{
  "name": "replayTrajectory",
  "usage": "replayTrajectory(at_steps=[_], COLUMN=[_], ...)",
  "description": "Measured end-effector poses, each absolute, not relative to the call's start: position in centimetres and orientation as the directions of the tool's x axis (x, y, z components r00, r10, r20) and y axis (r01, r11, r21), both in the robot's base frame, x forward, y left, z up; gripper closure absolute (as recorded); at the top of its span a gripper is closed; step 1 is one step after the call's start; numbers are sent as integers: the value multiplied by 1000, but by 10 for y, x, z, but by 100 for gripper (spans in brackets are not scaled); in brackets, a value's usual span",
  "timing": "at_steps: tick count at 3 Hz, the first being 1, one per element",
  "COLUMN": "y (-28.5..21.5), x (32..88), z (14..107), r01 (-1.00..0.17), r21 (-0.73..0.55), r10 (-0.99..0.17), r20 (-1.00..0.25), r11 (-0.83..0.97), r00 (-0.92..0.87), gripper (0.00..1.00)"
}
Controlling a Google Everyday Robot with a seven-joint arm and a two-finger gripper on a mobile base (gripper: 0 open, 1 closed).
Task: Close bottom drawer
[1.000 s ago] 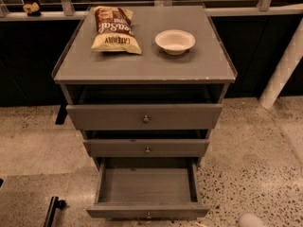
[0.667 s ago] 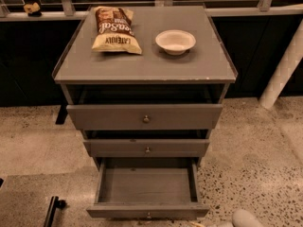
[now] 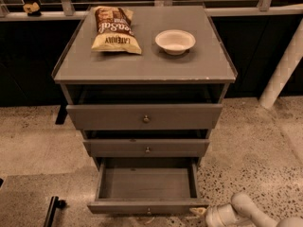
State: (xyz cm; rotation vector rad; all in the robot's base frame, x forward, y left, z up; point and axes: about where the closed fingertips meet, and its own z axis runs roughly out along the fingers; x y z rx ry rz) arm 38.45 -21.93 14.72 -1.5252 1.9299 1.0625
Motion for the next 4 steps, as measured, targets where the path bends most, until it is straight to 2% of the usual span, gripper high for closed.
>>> replayTrajectory(at_steps=[2, 4], y=[-219, -214], x=[382, 364], z=[138, 170], r01=[-951, -953], r21=[288, 165], r10=[-595, -584], r20=[-748, -759], r11=[109, 254], r00=[-295, -287], gripper=[0, 0])
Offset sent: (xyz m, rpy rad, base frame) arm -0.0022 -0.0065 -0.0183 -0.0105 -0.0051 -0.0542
